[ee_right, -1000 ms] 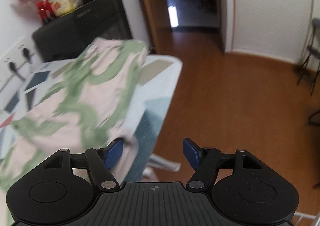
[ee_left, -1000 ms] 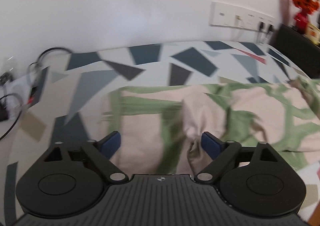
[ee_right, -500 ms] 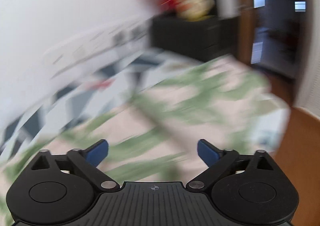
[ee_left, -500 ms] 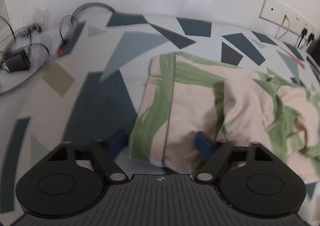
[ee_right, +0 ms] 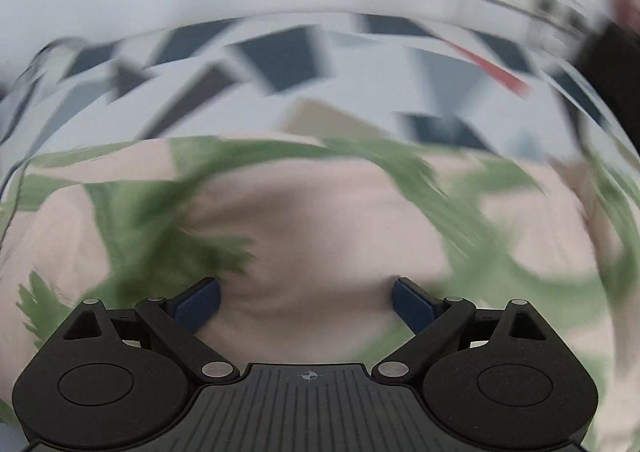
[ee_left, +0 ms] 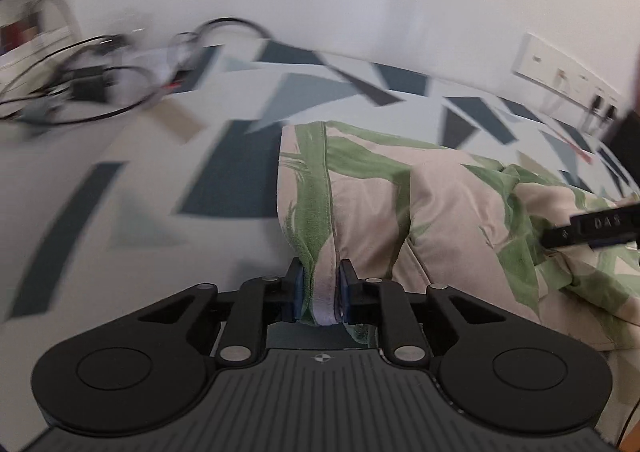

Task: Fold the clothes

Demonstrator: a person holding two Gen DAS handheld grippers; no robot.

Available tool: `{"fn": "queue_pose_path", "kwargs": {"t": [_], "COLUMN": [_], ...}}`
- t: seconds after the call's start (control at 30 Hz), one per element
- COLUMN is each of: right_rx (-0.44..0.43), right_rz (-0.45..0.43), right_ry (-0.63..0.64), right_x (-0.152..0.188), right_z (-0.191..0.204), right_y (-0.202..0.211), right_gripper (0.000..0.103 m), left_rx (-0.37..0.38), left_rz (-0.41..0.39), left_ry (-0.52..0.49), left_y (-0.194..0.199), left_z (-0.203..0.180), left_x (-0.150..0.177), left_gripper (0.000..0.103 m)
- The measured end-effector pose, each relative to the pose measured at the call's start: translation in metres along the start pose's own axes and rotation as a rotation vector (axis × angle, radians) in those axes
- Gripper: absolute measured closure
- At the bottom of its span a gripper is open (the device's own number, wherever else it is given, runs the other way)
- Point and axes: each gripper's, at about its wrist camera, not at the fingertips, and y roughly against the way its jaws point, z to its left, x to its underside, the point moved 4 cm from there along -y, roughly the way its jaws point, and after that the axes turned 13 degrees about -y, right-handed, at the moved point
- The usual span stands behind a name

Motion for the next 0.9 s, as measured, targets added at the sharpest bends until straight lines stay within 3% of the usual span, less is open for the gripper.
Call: {"fn": "queue_pose_path", "kwargs": {"t": [0.1,0.17,0.2,0.23,0.3,0.4,0.6,0.67,0.7,0.77,0.9], "right_rx": [-0.060,-0.081,-0.086,-0.091,-0.101,-0.134,-0.224,-0.264,-0.285,-0.326,-0.333], "right_rz": [0.012,0.002,0.004,0.006,0.011,0.019,0.002,-0.011,-0.014,-0.015,-0.013], "right_ry": [0.122,0.150,0.149,0.147,0.145,0.133,0.160,0.241,0.285,0.372,0.443], "right_x": [0.004,0.006,0.006,0.005,0.004,0.002,0.004,0.015,0.022,0.038,0.057], "right_z": [0.042,0.056,0.057,0.058,0.060,0.054,0.020,0.009,0.003,-0.009,-0.034], "right_y": [-0.007,-0.009,-0.009,-0.009,-0.008,-0.004,0.020,0.037,0.045,0.060,0.070], "right_gripper": [0.002,0.001,0.001,0.001,0.001,0.002,0.007,0.011,0.011,0.016,0.022], "left_rx": [-0.044,-0.097,-0.123,-0.157,-0.215,-0.173,0.014,0.055,0.067,0.082,0.086], "left_rz": [0.000,-0.011,-0.031,-0.064,-0.124,-0.111,0.033,0.090,0.107,0.125,0.147], "left_ry": [0.034,0.070,0.093,0.114,0.144,0.201,0.434,0.530,0.579,0.668,0.721], "left_y": [0.009,0.019,0.027,0.037,0.057,0.072,0.083,0.080,0.079,0.078,0.069], "left_z": [0.019,0.032,0.038,0.043,0.048,0.047,0.021,0.014,0.011,0.005,-0.012], "left_x": [0.010,0.011,0.010,0.010,0.010,0.013,0.033,0.042,0.045,0.051,0.056], "left_gripper": [0.083,0.076,0.064,0.045,0.037,0.037,0.037,0.046,0.055,0.055,0.055]}}
